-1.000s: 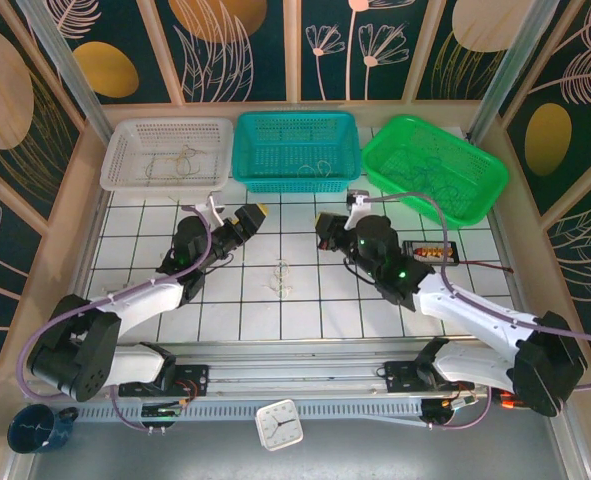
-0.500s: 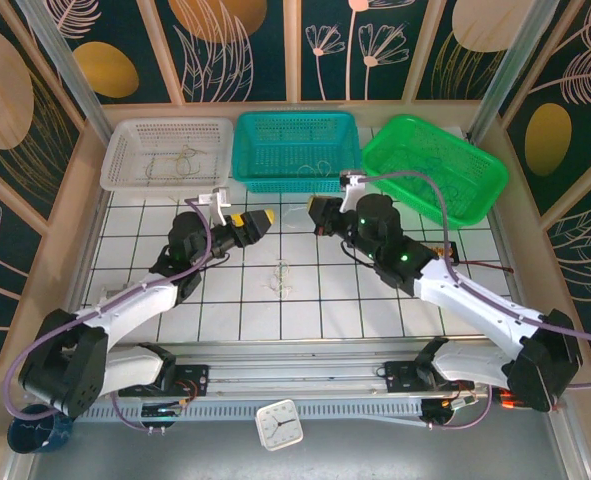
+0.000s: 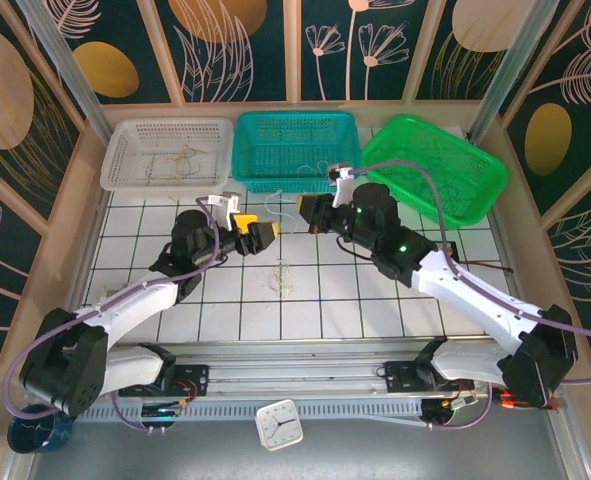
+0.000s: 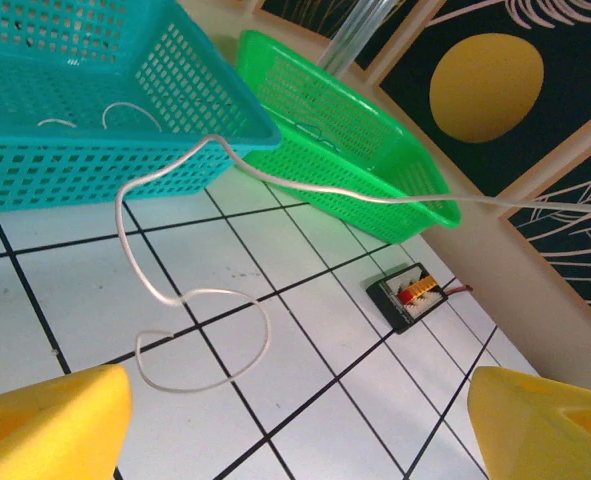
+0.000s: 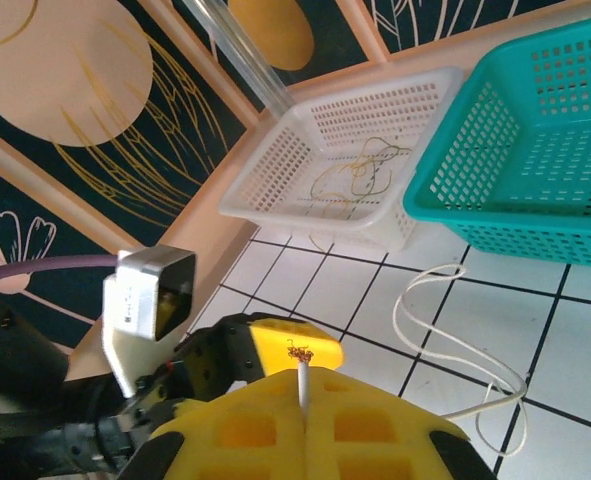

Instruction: Untangle the cables

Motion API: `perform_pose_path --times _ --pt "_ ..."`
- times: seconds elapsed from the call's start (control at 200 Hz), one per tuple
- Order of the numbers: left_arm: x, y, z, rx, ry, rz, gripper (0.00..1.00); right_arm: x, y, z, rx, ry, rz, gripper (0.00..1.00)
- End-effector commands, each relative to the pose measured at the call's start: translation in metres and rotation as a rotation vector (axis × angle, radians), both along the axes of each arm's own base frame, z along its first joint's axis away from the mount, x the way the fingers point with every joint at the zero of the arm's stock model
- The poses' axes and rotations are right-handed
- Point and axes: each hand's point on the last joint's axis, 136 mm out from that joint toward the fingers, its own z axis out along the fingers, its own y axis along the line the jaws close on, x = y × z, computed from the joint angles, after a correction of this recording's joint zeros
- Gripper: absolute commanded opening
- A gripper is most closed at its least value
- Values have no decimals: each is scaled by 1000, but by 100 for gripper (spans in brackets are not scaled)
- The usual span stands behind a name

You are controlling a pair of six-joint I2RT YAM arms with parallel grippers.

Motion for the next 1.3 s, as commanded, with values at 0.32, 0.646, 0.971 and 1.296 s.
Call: perform_pose_path --times 0.32,0.646,0.971,1.296 --pt "13 -10 11 -98 -10 -3 87 -17 7 50 102 -57 78 0" --pt "21 -14 14 -126 -7 2 87 -23 9 72 153 -84 98 0" --pt "29 -21 12 -167 10 -9 85 -28 19 95 207 -103 153 0" --pt "33 -34 11 -209 18 -36 58 -29 22 124 240 -141 175 0"
